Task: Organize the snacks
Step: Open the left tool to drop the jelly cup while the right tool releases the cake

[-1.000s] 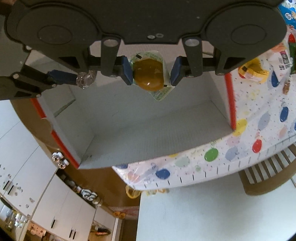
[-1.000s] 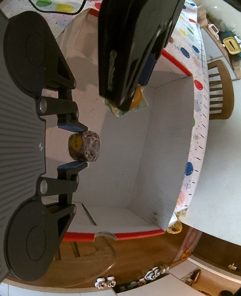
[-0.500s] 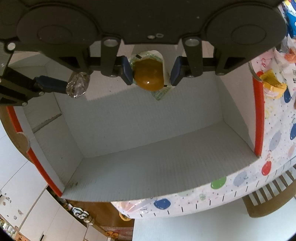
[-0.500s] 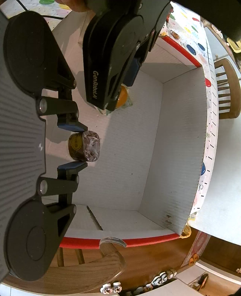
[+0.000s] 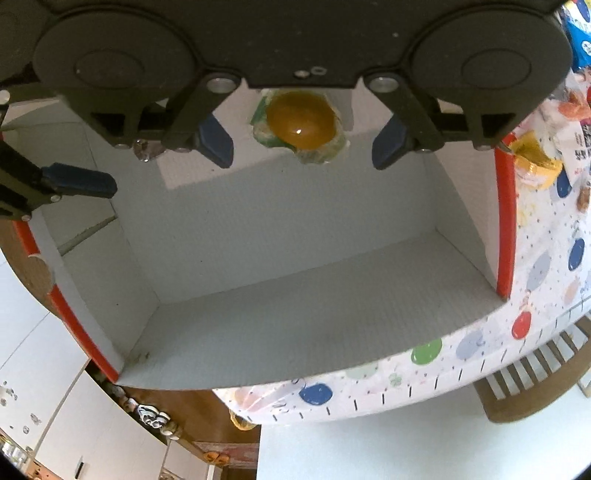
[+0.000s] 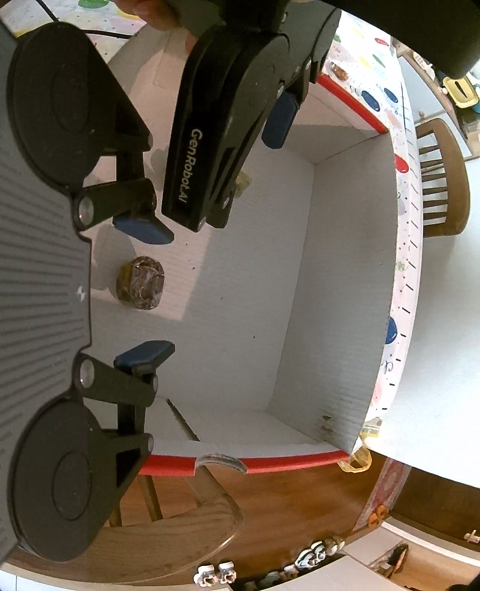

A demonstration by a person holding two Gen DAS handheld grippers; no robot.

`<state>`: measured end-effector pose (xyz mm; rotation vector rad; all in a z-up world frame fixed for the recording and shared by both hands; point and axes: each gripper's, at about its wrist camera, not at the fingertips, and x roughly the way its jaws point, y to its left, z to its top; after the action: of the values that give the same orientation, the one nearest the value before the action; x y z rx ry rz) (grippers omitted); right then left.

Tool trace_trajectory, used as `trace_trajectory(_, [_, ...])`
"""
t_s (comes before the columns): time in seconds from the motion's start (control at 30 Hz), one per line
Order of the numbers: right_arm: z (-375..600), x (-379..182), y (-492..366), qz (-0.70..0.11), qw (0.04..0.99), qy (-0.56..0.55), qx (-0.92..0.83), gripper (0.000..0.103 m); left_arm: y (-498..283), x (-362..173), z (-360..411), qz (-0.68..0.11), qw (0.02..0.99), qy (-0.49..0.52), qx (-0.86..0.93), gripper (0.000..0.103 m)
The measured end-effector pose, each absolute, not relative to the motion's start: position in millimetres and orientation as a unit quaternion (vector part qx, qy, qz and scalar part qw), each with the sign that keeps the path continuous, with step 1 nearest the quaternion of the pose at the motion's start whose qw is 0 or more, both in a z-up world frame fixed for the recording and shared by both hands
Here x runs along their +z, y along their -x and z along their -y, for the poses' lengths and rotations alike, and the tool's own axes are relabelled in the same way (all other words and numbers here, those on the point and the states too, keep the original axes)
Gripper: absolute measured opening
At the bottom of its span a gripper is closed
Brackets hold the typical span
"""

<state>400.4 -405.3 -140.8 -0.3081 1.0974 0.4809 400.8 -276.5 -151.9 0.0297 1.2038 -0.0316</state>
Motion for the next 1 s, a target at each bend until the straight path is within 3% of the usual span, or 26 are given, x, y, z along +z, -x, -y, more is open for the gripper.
trace_trajectory(0.17, [410, -129, -395, -0.505, 0.821, 0.133, 0.229, 0.058, -394, -141, 275, -0.554, 0.832, -0.019, -0.013, 0.085])
trace_trajectory(0.3, [412, -114, -387, -0.493, 0.830, 0.125, 0.231, 0.070, -388, -128, 269, -0.543, 0.840, 0.000, -0.016, 0.085])
trace_trajectory(0.67, [403, -70, -348, -0.456, 0.852, 0.108, 0.234, 0.071, -349, -74, 245, -0.484, 0.873, 0.031, -0.042, 0.086])
trace_trajectory(1.0, [372, -32, -303, -0.409, 0.879, 0.086, 0.228, 0.078, -298, -30, 205, -0.434, 0.898, 0.040, -0.062, 0.087])
